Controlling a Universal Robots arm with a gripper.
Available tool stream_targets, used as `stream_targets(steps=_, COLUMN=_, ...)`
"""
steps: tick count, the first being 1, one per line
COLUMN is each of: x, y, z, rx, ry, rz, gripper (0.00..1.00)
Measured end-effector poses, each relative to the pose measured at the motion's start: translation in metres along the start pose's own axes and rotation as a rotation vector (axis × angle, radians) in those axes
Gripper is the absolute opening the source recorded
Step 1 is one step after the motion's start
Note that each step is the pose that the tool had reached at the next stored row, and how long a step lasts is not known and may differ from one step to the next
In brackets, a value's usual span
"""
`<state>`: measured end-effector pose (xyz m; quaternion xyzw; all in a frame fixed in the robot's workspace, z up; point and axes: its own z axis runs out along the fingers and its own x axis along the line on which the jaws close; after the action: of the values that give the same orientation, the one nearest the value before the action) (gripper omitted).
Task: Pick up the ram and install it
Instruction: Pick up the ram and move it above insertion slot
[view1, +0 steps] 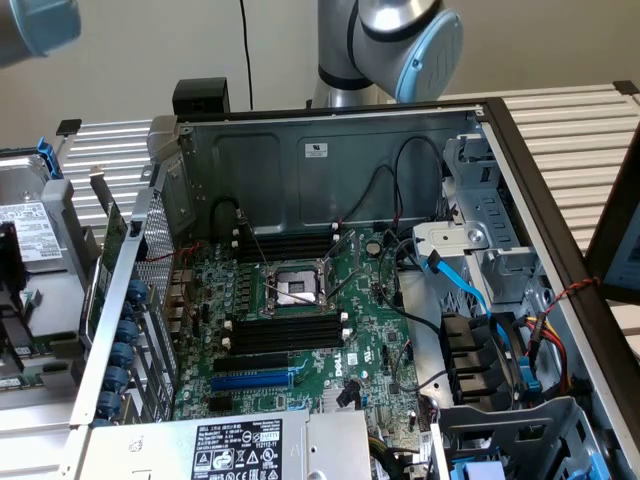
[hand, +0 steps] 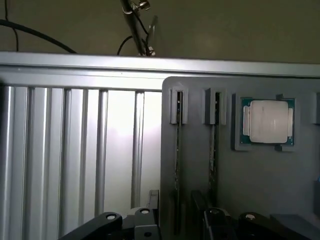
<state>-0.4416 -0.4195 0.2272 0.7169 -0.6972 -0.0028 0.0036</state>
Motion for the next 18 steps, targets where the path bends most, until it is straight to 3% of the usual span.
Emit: stream_targets(steps=18, x=-0.002, y=0.0046, z=0.0226, rx=0.0005, ry=-0.0169, rz=0.000, gripper=0.39)
